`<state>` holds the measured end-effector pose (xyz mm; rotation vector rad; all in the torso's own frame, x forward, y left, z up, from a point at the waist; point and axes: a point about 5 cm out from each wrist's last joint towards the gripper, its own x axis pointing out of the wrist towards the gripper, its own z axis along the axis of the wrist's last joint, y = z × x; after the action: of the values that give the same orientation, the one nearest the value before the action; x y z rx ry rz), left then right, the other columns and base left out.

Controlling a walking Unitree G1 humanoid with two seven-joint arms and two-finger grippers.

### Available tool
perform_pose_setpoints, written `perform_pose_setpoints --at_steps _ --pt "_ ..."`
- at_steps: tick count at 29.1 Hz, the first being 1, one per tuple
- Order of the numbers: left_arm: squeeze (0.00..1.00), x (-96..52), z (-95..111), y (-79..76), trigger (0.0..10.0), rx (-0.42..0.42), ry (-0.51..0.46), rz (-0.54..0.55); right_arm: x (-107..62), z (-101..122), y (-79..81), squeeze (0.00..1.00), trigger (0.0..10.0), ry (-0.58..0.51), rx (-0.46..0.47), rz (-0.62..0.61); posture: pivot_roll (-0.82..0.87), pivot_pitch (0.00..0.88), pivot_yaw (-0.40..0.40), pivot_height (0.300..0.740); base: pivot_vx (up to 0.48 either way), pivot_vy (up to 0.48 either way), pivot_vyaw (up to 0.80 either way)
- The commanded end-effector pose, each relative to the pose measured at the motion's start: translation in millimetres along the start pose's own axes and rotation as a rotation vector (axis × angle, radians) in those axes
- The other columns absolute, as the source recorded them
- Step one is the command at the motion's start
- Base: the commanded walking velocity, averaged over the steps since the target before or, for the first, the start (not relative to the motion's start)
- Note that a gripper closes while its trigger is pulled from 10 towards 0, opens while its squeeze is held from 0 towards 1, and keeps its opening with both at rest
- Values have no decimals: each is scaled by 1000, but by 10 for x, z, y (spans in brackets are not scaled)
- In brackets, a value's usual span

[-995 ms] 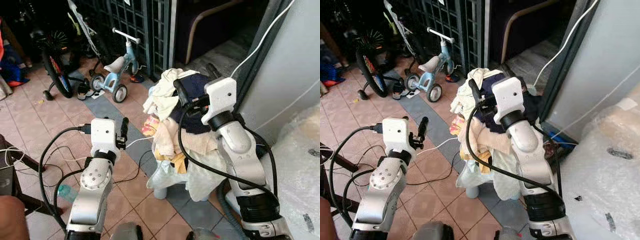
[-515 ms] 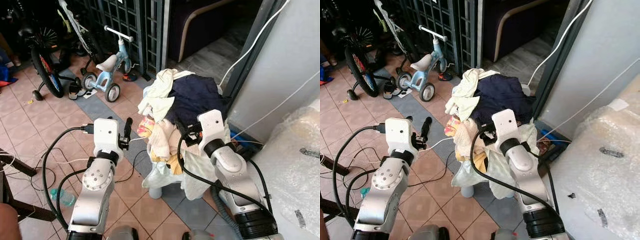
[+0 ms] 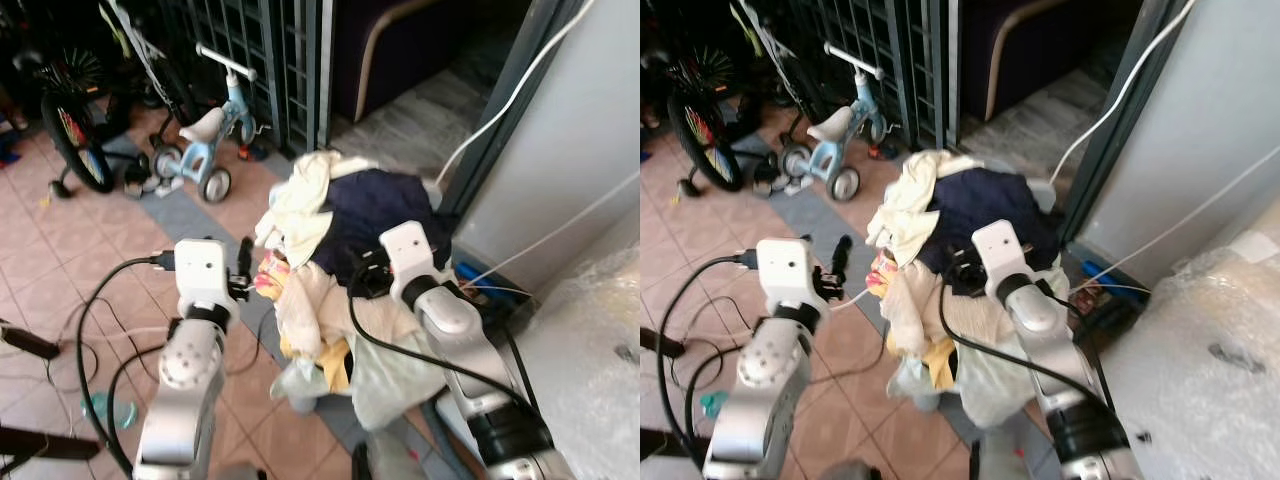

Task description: Clothes washing

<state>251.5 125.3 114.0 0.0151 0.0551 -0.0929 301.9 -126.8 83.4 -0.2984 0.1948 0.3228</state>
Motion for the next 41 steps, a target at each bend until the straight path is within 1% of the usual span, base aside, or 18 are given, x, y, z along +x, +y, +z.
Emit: perform_pose_setpoints --at_steps 1,4,5,6,7,8,9,10,11,14,15,17,21,27,32,35,38,41 --pt "0 -32 -6 93 10000 21 13 35 54 -15 110 0 10000 25 33 37 59 132 4 740 0 0 0" --pt "0 -49 0 101 10000 25 17 37 119 -56 121 0 10000 47 47 32 76 131 1 740 0 0 0" --pt "0 -59 3 112 10000 25 19 40 161 -43 117 0 10000 42 55 16 86 130 -2 740 0 0 0" --pt "0 -59 3 112 10000 25 19 40 161 -43 117 0 10000 42 55 16 86 130 -2 740 0 0 0" --pt "0 -70 7 119 10000 31 18 43 215 -36 119 0 10000 43 64 6 95 128 -1 740 0 0 0" --pt "0 -70 7 119 10000 31 18 43 215 -36 119 0 10000 43 64 6 95 128 -1 740 0 0 0" --pt "0 -74 9 120 10000 33 18 45 260 -36 123 0 7216 49 57 -7 108 124 0 740 0 0 0" --pt "0 -74 11 121 10000 33 18 46 281 -35 124 0 7216 51 53 -15 108 124 0 740 0 0 0" --pt "0 -73 12 119 10000 33 18 47 308 -40 133 0 0 61 60 -23 115 124 2 740 0 0 0" --pt "0 -77 35 112 10000 31 14 51 411 -43 146 0 0 105 148 -93 134 128 0 740 0 0 0" --pt "0 -79 38 114 10000 30 13 52 418 -39 146 0 0 107 152 -99 134 128 0 740 0 0 0" --pt "0 -100 28 144 10000 34 18 63 436 -26 151 0 0 112 223 -111 132 130 0 740 0 0 0" --pt "0 -109 10 145 10000 34 26 65 440 -79 122 0 0 128 267 -135 125 131 0 740 0 0 0" --pt "0 -74 1 129 10000 27 28 60 409 -141 60 0 0 123 329 -151 95 122 9 740 0 0 0" --pt "0 -51 9 109 10000 28 24 50 409 -138 43 0 0 115 342 -155 90 121 11 740 0 0 0" --pt "0 -38 14 106 10000 27 21 51 412 -123 30 0 0 97 364 -160 89 118 11 740 0 0 0" --pt "0 -22 22 101 10000 25 15 53 421 -39 -15 0 0 40 387 -163 88 112 8 740 0 0 0" --pt "0 -18 16 98 10000 23 15 54 421 -9 -32 0 0 20 400 -147 86 104 6 740 0 0 0"
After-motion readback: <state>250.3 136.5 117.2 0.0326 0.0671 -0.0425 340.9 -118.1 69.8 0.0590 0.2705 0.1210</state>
